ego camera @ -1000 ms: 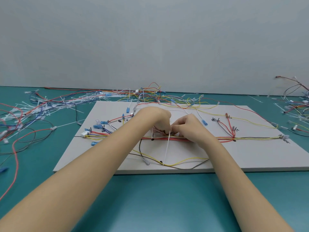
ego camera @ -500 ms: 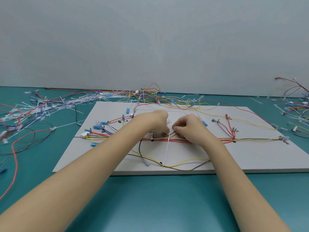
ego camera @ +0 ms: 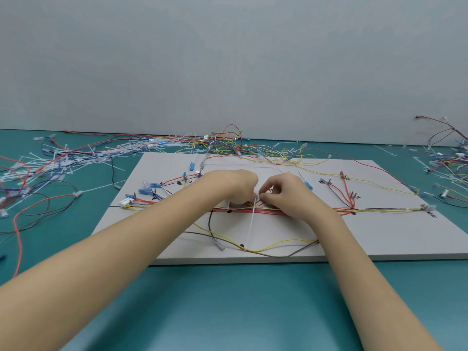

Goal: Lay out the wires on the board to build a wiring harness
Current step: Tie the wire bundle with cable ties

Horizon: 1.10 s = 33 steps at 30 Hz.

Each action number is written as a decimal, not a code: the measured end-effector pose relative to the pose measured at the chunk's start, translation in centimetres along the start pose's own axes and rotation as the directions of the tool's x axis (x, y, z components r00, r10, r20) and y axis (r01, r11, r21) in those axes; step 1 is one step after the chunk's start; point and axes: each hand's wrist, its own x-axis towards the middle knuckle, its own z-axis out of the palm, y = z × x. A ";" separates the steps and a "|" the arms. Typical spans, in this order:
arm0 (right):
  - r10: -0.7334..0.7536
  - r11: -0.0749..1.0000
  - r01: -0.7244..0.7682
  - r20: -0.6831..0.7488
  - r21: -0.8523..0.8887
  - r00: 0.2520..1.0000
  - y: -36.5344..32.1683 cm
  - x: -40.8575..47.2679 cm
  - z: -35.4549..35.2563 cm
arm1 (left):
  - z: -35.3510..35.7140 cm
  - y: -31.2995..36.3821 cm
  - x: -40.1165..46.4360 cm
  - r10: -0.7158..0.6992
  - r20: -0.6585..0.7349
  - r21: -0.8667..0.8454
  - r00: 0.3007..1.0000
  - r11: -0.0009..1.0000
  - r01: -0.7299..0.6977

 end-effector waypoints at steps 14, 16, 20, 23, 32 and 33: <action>0.010 1.000 -0.011 -0.024 -0.011 1.000 0.5 0.1 0.0 | 0.5 -0.7 -0.3 0.000 0.020 -0.158 1.000 0.987 0.003; -0.001 1.000 0.001 -0.041 -0.008 0.999 0.4 0.0 0.1 | 0.6 -0.9 -0.3 0.009 0.013 -0.172 1.000 0.985 -0.006; -0.027 0.999 0.027 -0.010 0.041 1.000 0.0 -0.1 0.1 | 1.0 -1.3 -0.2 0.024 -0.018 -0.197 1.000 0.980 -0.027; -0.037 0.998 0.037 0.009 0.057 0.999 0.0 -0.1 0.0 | 1.2 -1.5 -0.2 0.027 -0.041 -0.214 0.999 0.976 -0.035; -0.007 0.993 0.003 0.032 0.115 0.999 0.1 0.0 0.0 | 1.4 -1.7 -0.5 0.020 -0.141 -0.314 0.990 0.947 -0.064; -0.001 0.991 -0.004 0.037 0.131 0.999 0.1 0.0 0.0 | 1.5 -1.7 -0.6 0.017 -0.178 -0.335 0.984 0.939 -0.076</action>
